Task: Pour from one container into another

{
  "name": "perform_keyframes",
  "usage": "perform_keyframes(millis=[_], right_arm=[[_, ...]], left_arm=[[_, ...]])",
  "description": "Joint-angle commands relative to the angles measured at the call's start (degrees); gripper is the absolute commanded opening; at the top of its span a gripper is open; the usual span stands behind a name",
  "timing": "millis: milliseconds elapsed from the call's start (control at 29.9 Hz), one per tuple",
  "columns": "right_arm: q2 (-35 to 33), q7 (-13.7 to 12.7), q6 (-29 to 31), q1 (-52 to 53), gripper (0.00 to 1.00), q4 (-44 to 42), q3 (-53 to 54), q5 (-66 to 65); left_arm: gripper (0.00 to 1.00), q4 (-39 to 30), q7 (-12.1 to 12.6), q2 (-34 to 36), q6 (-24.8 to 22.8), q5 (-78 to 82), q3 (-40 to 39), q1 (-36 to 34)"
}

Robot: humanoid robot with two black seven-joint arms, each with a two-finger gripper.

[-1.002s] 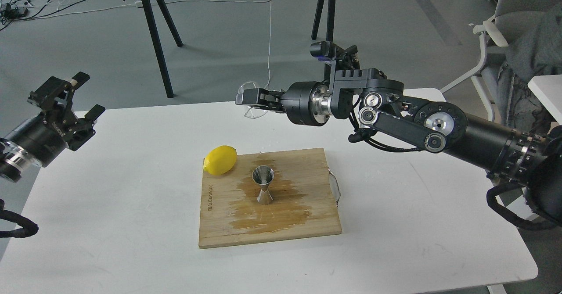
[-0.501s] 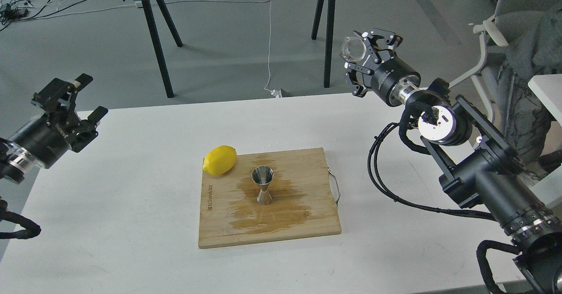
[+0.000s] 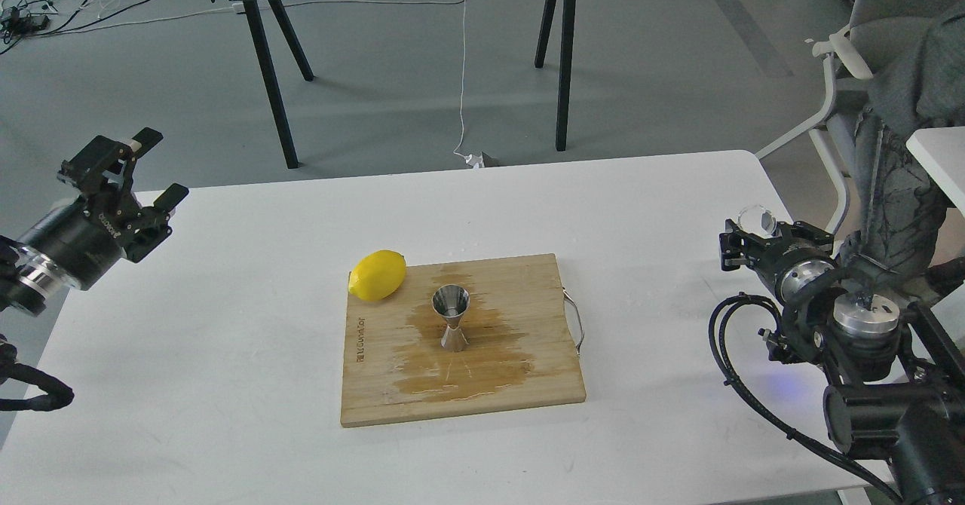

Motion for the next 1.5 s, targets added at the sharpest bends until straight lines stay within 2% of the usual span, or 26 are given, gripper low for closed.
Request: perform_keyframes(millis=[0, 267, 835, 1169, 1470], right_arm=[[0.5, 0.0, -1.1, -0.3, 0.29, -0.7, -0.3, 0.1], [1.7, -1.4, -1.0, -1.2, 0.29, -3.2, -1.1, 0.0], [2.0, -1.6, -0.1, -0.9, 0.34, -5.6, -4.0, 0.0], [2.7, -1.5, -0.2, -0.8, 0.52, -5.2, -6.0, 0.0], [2.8, -1.5, -0.2, -0.8, 0.61, -4.9, -6.0, 0.0]], left_arm=[[0.99, 0.0, 0.0, -0.2, 0.0, 0.0, 0.0, 0.0], [0.99, 0.0, 0.0, -0.2, 0.0, 0.0, 0.0, 0.1], [0.99, 0.0, 0.0, -0.3, 0.0, 0.3, 0.0, 0.1], [0.99, 0.0, 0.0, -0.3, 0.0, 0.3, 0.0, 0.1], [0.99, 0.0, 0.0, -0.3, 0.0, 0.3, 0.0, 0.1]])
